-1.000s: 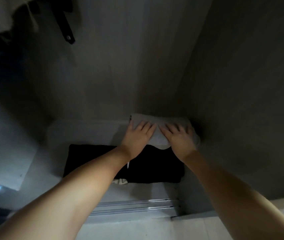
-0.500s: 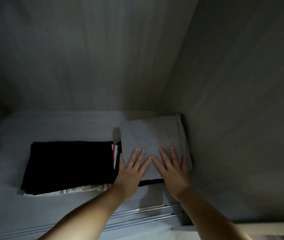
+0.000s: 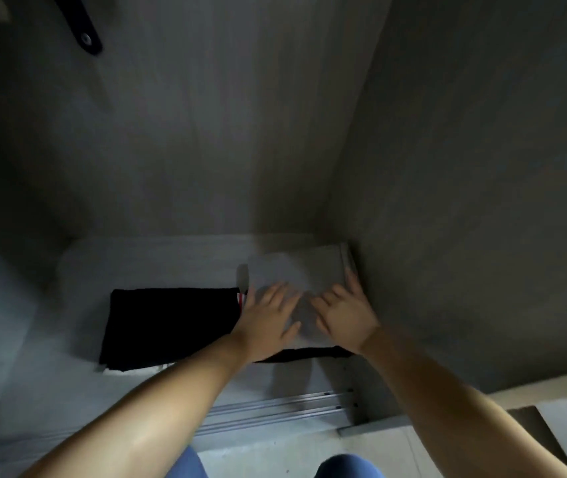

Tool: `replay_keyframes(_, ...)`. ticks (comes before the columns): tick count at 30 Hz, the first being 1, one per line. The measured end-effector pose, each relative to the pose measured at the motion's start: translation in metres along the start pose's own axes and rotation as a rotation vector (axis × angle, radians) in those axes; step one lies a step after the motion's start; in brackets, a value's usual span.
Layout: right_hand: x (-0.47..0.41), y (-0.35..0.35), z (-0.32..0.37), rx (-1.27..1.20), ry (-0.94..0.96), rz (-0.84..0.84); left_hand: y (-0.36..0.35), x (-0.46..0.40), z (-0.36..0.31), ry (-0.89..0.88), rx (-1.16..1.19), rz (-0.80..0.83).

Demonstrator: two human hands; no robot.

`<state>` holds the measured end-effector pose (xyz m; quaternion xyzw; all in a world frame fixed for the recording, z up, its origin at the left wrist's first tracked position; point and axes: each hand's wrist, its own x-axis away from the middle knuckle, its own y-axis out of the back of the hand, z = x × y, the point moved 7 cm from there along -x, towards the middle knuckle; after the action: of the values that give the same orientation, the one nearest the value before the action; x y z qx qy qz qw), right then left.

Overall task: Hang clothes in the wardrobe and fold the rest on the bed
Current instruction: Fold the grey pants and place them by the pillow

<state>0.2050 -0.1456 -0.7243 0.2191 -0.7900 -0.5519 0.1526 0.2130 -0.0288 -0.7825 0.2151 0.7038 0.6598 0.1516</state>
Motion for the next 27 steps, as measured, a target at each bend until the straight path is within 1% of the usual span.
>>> replay_keyframes(2,-0.006,0.037,-0.019,0.022,-0.020,0.067,0.055,0.005,-0.002,-0.026,-0.033,-0.048)
replay_keyframes(4,-0.010,0.071,-0.036,-0.040,-0.039,0.127,0.113,0.008,-0.004,-0.024,-0.044,-0.088)
replay_keyframes(6,-0.011,0.116,-0.050,-0.100,-0.058,0.136,0.173,0.013,-0.002,0.008,-0.013,-0.147)
replay_keyframes(8,-0.012,0.164,-0.060,-0.179,-0.096,0.091,0.228,0.021,0.000,0.035,0.048,-0.176)
replay_keyframes(13,0.006,0.264,-0.081,-0.293,-0.207,0.057,0.341,0.049,-0.013,0.068,0.122,-0.136)
replay_keyframes(17,0.028,0.332,-0.100,-0.336,-0.271,0.098,0.413,0.066,-0.036,0.038,0.157,-0.073)
replay_keyframes(22,0.065,0.392,-0.115,-0.351,-0.347,0.210,0.481,0.081,-0.075,-0.077,0.106,-0.028)
replay_keyframes(27,0.125,0.426,-0.111,-0.350,-0.470,0.257,0.514,0.105,-0.128,-0.314,-0.016,-0.059)
